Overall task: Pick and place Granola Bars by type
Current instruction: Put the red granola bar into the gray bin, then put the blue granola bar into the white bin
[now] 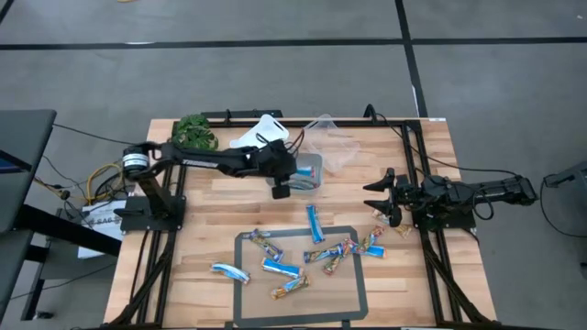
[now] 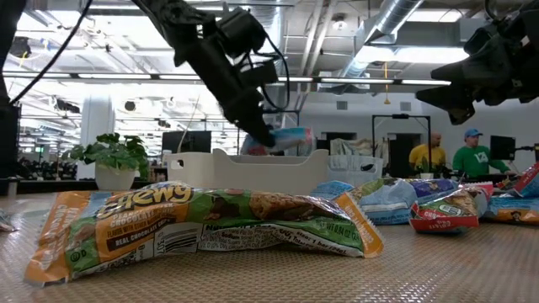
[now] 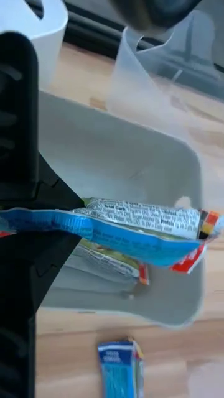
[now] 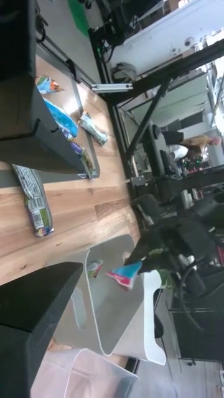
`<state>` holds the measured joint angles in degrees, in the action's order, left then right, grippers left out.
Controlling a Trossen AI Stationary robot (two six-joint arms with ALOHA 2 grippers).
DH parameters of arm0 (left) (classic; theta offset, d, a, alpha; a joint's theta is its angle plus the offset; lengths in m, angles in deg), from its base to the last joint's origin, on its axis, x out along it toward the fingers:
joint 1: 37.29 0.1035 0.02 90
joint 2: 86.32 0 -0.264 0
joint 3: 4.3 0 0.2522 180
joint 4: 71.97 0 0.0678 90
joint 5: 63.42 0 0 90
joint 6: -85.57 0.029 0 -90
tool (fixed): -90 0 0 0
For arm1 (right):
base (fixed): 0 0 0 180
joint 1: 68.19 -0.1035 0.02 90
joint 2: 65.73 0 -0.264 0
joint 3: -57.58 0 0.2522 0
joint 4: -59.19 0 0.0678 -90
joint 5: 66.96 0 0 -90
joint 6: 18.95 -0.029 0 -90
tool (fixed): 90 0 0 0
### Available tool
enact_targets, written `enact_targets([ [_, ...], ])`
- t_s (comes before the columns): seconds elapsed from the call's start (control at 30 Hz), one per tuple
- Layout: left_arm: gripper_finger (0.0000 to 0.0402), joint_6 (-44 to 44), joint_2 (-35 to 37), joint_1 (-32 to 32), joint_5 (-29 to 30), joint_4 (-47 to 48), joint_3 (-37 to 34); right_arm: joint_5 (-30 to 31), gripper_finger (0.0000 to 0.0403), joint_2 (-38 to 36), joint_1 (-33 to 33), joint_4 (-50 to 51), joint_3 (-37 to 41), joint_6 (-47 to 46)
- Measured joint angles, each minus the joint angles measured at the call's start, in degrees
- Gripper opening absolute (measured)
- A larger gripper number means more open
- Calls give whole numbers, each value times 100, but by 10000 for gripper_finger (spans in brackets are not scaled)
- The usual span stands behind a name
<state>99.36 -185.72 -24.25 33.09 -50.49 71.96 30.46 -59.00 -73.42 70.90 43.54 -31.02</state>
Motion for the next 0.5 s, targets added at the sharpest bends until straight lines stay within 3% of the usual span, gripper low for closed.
enact_targets([
  [0.1, 52, 51, -62, 13, 19, -44, -2, 4, 240, 1, 0, -2, 0, 0],
  [0.37, 139, -17, -93, 20, 25, -58, 0, 6, 240, 1, 0, -2, 0, 0],
  [0.5, 162, -12, -93, -37, 36, -102, 0, 6, 240, 1, 0, 0, 0, 1],
])
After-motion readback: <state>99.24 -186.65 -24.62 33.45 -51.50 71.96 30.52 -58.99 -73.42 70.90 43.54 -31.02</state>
